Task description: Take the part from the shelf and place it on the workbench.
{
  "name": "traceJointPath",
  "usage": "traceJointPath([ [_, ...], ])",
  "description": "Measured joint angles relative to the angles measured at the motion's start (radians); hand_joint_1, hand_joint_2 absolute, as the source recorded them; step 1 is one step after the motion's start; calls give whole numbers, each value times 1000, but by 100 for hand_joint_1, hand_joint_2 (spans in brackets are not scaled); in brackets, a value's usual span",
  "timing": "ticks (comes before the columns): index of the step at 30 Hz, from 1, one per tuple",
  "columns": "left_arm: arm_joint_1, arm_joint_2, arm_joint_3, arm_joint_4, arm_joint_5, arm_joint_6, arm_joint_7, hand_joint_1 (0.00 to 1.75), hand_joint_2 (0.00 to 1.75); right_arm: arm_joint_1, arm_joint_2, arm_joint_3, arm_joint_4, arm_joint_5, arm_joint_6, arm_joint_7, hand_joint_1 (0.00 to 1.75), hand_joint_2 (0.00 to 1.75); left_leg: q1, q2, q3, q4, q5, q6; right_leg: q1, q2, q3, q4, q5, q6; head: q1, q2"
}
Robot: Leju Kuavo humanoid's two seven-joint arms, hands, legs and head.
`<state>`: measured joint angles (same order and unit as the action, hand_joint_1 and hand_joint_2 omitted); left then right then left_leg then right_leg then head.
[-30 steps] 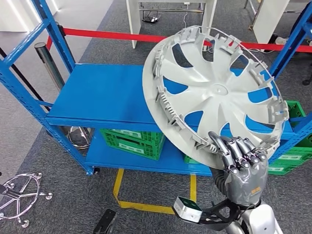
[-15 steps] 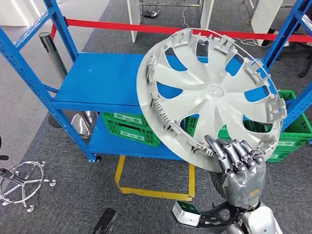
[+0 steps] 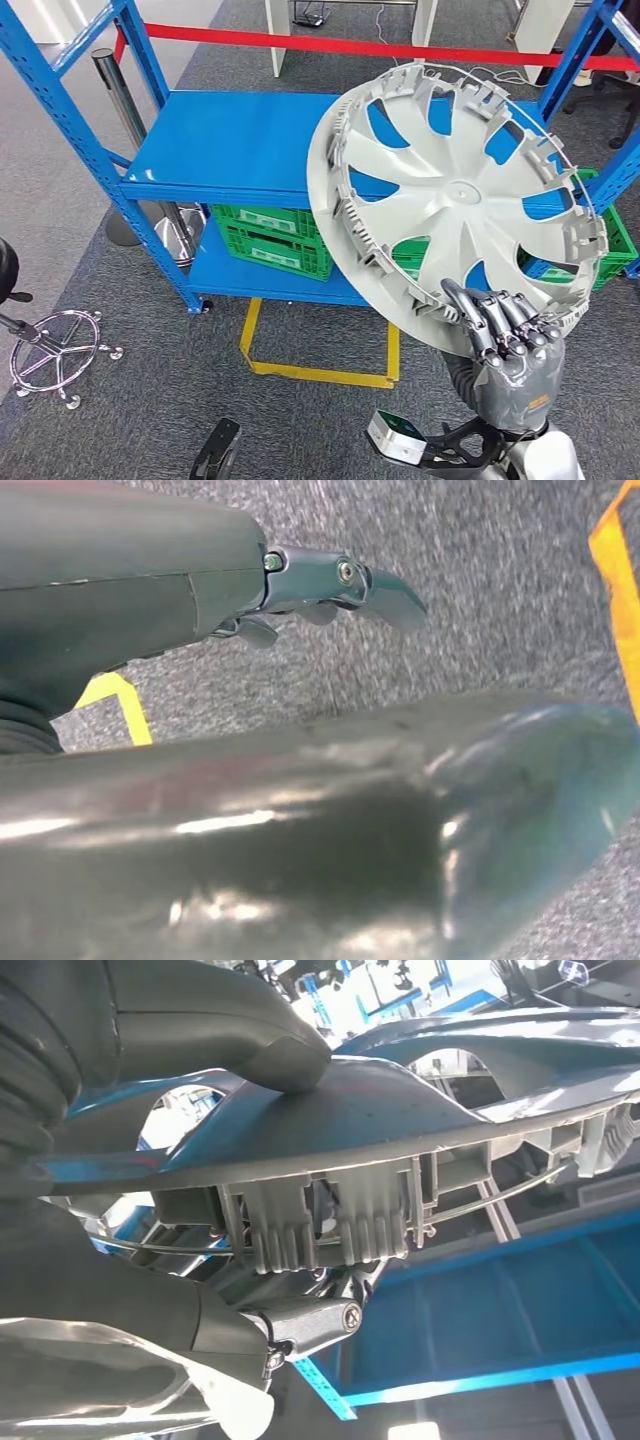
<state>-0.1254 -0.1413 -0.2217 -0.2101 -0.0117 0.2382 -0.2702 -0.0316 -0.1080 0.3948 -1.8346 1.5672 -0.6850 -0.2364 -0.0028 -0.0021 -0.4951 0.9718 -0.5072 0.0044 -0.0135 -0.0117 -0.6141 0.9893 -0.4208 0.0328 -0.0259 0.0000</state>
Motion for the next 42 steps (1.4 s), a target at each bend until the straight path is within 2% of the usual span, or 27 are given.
traceJointPath([
  [2, 0, 0, 0, 0, 0, 1, 0, 0, 0, 1, 0, -3, -1, 0, 0, 0, 175, 175, 2, 2, -9, -4, 16, 13, -2, 1, -10, 10, -13, 13, 0, 0],
  [3, 0, -1, -1, 0, 0, 1, 0, 0, 0, 2, 0, -3, -1, 0, 0, 0, 175, 175, 4, 4, -16, -7, 25, 21, -3, 4, -22, 37, -43, 18, 1, 0],
  [6, -3, -2, -2, 0, 0, 1, 0, 0, 0, 3, 0, -4, -1, 0, 0, -1, 175, 175, 2, 6, -49, -5, 50, 32, -3, 8, -80, 225, -171, 25, 3, 0],
  [7, -3, -2, -2, 0, 0, 1, 0, 0, 0, 5, 0, -4, -1, 1, 0, -2, 175, 175, 1, 6, -63, -2, 59, 33, -3, 9, -89, 278, -189, 26, 3, 0],
  [8, -3, -2, -2, 0, 0, 1, 0, 0, 0, 6, 0, -5, -1, 1, 0, -2, 175, 175, -1, 6, -77, 1, 68, 33, -3, 9, -83, 300, -185, 26, 3, 0],
  [9, -3, -2, -2, 0, 0, 1, 0, 0, 0, 7, 0, -5, -1, 2, 0, -3, 175, 175, -2, 6, -91, 4, 77, 32, -2, 9, -58, 284, -163, 25, 3, 0],
  [11, -3, -3, -3, 0, 0, 1, 0, 0, 0, 7, 0, -5, -1, 1, 0, -2, 175, 175, -2, 4, -116, 13, 91, 28, -1, 9, 37, 157, -116, 18, 3, 0],
  [13, -3, -3, -3, 0, 0, 1, 0, 0, 0, 6, 0, -6, -2, 1, 0, -2, 175, 175, -4, 3, -133, 20, 107, 20, 3, 11, 126, 23, -114, 10, 2, 0],
  [15, -3, -4, -3, 0, 0, 1, 0, 0, 0, 7, 0, -7, -5, 1, 0, -2, 175, 175, -5, 3, -143, 19, 126, 10, 8, 12, 150, -23, -122, 2, 1, 0],
  [17, -2, -3, -3, 0, 0, 1, 0, 0, 0, 7, 0, -7, -6, 1, 0, -2, 175, 175, -4, 2, -151, 20, 127, -1, 6, 9, 133, -27, -106, -15, 2, 0],
  [18, -1, -3, -3, 0, 0, 2, 0, 0, 0, 7, 0, -8, -7, 1, 0, -2, 175, 175, -4, 1, -159, 36, 103, -7, 3, 6, 123, -30, -94, -26, 1, 0],
  [21, -1, -2, -3, 0, 0, 2, 0, 0, 0, 6, 0, -8, -8, 1, 0, -2, 175, 175, 2, 0, -197, 200, -42, -21, 2, 0, 84, -28, -59, -44, -5, 0],
  [22, -1, -1, -3, 0, 0, 2, 0, 0, 0, 7, 0, -8, -8, 1, 0, -1, 175, 175, 3, 0, -204, 263, -72, -24, 2, -1, 68, -24, -49, -43, -5, 0],
  [23, -1, -1, -3, 0, 0, 2, 0, 0, 0, 7, 0, -9, -8, 1, 1, -1, 175, 175, 5, 0, -201, 304, -77, -26, 3, -2, 51, -20, -39, -42, -5, 0],
  [24, -1, -1, -3, 0, 0, 2, 0, 0, 0, 7, 0, -10, -8, 1, 1, -1, 175, 175, 6, 0, -183, 311, -61, -26, 3, -3, 33, -14, -29, -40, -6, 0],
  [26, -3, -1, -3, 0, 0, 2, 0, 0, 0, 7, 0, -10, -9, 1, 1, -1, 175, 175, 7, 0, -101, 223, -11, -22, 2, -3, 0, -3, -11, -34, -7, 0],
  [28, -6, -1, -3, -1, 0, 2, 0, 0, 0, 8, 0, -11, -9, 1, 0, -1, 175, 175, 4, 0, 1, 76, -14, -13, 5, -3, -21, 5, 6, -25, -8, 0],
  [30, -8, -1, -3, -2, 0, 2, 1, 0, 0, 9, 0, -11, -10, 0, 0, -1, 175, 175, -1, -1, 40, 2, -32, -4, 5, -6, -28, 4, 25, -14, -10, 0],
  [32, -6, -1, -3, -2, 0, 3, 1, 0, 0, 9, 0, -11, -9, 0, 0, 0, 175, 175, -1, 1, 26, -3, -17, 9, 3, -6, -35, 2, 34, -3, -11, 0],
  [33, -6, -1, -3, -2, 0, 3, 1, 0, 0, 10, 0, -11, -9, 0, 0, 0, 175, 175, 0, 2, 15, -4, -7, 18, 2, -3, -45, 13, 15, 2, -10, 0],
  [35, -6, -2, -4, -3, 0, 3, 1, 0, 0, 10, 0, -12, -9, 1, 0, -2, 175, 175, 2, 5, -11, -7, 18, 34, 1, 4, -74, 94, -74, 9, -9, 0],
  [37, -7, -2, -4, -3, 0, 3, 1, 0, 0, 10, 0, -12, -9, 1, 0, -3, 175, 175, 0, 6, -41, -6, 41, 39, 1, 8, -102, 227, -160, 12, -9, 0],
  [38, -7, -2, -4, -3, 0, 3, 1, 0, 0, 10, 0, -11, -9, 1, 0, -3, 175, 175, -2, 6, -57, -4, 53, 39, 1, 8, -105, 278, -169, 13, -9, 0],
  [39, -7, -2, -4, -3, 0, 3, 0, 0, 0, 11, 0, -12, -9, 1, 0, -3, 175, 175, -3, 6, -74, -1, 64, 38, 1, 8, -93, 298, -155, 13, -9, 0],
  [40, -7, -2, -4, -3, 0, 3, 0, 0, 0, 11, 0, -12, -9, 1, 0, -2, 175, 175, -3, 5, -90, 3, 74, 36, 1, 8, -65, 283, -127, 12, -9, 0],
  [41, -7, -2, -4, -3, 0, 3, 1, 0, 0, 11, 0, -12, -9, 1, 0, -2, 175, 175, -4, 5, -105, 8, 83, 33, 1, 8, -17, 232, -101, 9, -9, 0],
  [42, -7, -2, -4, -3, 0, 3, 1, 0, 0, 10, 0, -12, -9, 1, 0, -2, 175, 175, -5, 4, -117, 13, 91, 30, 2, 9, 45, 154, -94, 5, -9, 0],
])
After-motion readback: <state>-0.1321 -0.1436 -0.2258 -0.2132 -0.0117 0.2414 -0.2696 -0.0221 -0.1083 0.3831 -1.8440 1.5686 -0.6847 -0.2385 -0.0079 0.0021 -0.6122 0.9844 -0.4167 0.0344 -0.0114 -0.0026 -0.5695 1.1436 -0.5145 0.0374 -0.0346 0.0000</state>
